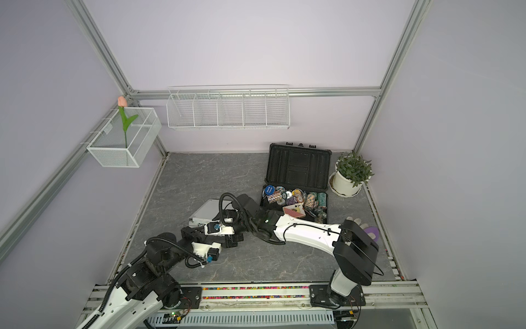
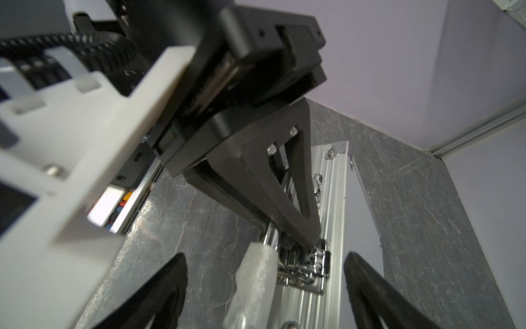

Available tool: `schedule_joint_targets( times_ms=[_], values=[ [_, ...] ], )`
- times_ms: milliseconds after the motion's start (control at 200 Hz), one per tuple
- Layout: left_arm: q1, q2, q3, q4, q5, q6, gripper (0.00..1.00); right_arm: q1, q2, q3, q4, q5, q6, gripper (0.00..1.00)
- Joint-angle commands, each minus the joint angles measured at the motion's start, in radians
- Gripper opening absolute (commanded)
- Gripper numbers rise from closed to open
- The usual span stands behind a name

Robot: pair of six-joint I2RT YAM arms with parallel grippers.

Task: Open the poker set cases
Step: Open the fastener on the poker set case.

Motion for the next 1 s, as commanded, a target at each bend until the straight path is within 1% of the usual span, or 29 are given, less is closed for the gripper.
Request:
schedule_joint_targets(
  times_ms=[0,330,655,995],
  values=[
    [-0.007,-0.014,0.003,0.071,-0.008,0.057,0.0,0.006,0.015,0.03,-0.014,-0.002,-0.024,0.88],
    [-0.007,-0.024,0.007,0.074,-0.009,0.059,0.0,0.009,0.039,0.055,-0.046,0.022,-0.03,0.87],
    [-0.007,-0.027,0.007,0.07,-0.009,0.06,0.0,0.009,0.046,0.067,-0.066,0.02,-0.028,0.77],
    [-0.007,-0.031,0.009,0.067,-0.01,0.064,0.0,0.01,0.049,0.076,-0.096,0.015,-0.027,0.72]
  ],
)
